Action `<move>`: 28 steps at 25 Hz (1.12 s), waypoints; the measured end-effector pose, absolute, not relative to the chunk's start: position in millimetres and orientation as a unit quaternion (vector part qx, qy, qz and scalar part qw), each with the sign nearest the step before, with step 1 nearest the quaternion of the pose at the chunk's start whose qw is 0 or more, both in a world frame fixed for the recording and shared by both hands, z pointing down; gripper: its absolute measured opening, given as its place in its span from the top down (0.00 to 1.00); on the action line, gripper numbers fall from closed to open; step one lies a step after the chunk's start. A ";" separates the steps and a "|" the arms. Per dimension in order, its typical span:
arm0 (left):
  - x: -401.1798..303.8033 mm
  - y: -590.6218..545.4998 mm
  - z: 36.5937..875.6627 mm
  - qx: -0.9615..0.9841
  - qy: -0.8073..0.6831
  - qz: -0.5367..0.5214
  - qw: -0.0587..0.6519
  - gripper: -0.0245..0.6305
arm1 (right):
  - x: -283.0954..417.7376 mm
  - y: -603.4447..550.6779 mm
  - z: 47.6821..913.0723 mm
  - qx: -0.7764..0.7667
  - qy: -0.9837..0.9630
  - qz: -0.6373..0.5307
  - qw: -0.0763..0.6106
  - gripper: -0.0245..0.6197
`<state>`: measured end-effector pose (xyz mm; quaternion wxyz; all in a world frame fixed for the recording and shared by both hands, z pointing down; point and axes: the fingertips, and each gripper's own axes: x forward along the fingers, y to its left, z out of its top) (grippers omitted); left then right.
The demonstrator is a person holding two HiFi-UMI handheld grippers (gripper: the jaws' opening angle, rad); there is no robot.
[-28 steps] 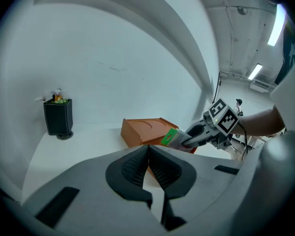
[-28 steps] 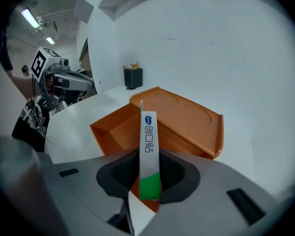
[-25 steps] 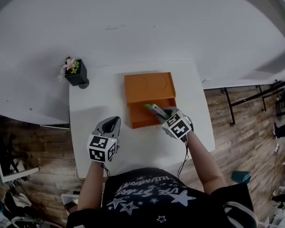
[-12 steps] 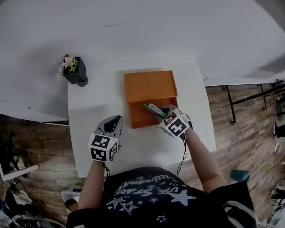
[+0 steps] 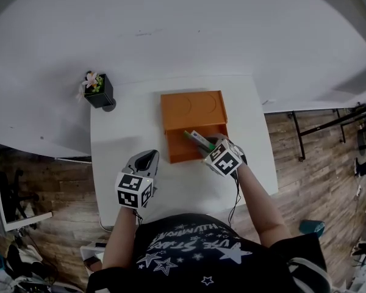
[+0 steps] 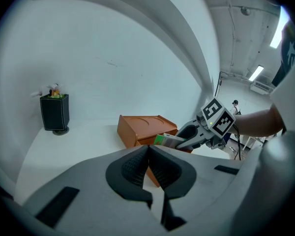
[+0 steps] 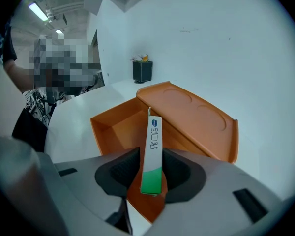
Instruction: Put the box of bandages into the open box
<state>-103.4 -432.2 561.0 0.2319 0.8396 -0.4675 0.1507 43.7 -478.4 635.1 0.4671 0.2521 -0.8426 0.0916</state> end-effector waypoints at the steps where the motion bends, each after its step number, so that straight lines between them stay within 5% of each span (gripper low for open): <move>1: -102.9 -429.5 559.2 0.840 -0.468 0.150 0.230 0.93 | 45.1 -478.3 631.5 0.260 -0.844 0.087 0.461 0.76; 21: -85.2 -359.0 511.7 0.851 -0.479 0.131 0.169 0.93 | 85.2 -424.7 538.1 0.416 -0.858 0.079 0.291 0.73; 28: -83.4 -308.2 507.3 0.850 -0.484 0.128 0.165 0.93 | 102.7 -374.5 510.5 0.457 -0.857 0.071 0.229 0.80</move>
